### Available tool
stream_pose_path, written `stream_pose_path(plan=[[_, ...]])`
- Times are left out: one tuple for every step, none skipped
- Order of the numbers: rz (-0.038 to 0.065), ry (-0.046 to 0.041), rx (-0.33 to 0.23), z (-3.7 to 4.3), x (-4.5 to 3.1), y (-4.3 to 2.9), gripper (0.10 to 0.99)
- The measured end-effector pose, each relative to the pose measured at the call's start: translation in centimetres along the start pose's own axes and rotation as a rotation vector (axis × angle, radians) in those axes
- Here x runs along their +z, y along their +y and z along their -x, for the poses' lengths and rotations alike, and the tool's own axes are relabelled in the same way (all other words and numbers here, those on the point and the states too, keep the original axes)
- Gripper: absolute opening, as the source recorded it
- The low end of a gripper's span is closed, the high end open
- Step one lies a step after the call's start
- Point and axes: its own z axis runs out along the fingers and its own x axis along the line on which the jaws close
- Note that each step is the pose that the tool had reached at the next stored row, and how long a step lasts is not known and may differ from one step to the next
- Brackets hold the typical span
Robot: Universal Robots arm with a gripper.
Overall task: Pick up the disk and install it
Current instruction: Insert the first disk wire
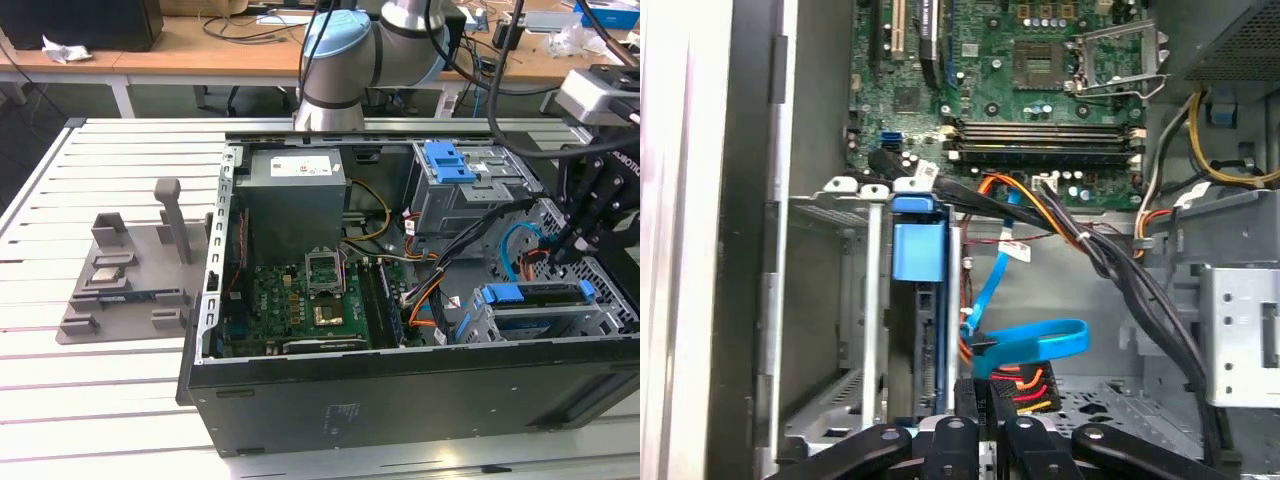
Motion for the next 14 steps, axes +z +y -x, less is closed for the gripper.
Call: stream_pose_path(plan=[[0.000,-0.0001,0.000,-0.41,0.10,0.01,0.169],[0.000,-0.0001,-0.001,-0.69,0.18,0.01,0.169],[0.000,0.0000,-0.001,-1.07,0.41,0.01,0.169],[0.000,-0.0001,-0.002,-1.15,0.65,0.01,0.169],[0.000,-0.0001,-0.002,-1.21,0.89,0.02,0.169],[0.000,0.0000,-0.002,-1.30,0.97,0.03,0.169],[0.000,0.0000,-0.002,-1.41,1.00,0.06,0.169],[0.000,0.0000,-0.002,-1.60,1.04,0.12,0.169],[0.000,0.0001,-0.002,-1.67,1.05,0.20,0.169],[0.000,0.0001,-0.002,-1.76,1.06,0.26,0.169],[0.000,0.0000,-0.002,-1.76,1.10,0.28,0.169],[0.000,0.0002,-0.002,-1.76,1.11,0.28,0.169],[0.000,0.0002,-0.002,-1.77,1.13,0.28,0.169],[0.000,-0.0003,-0.001,-1.74,1.20,0.29,0.169]])
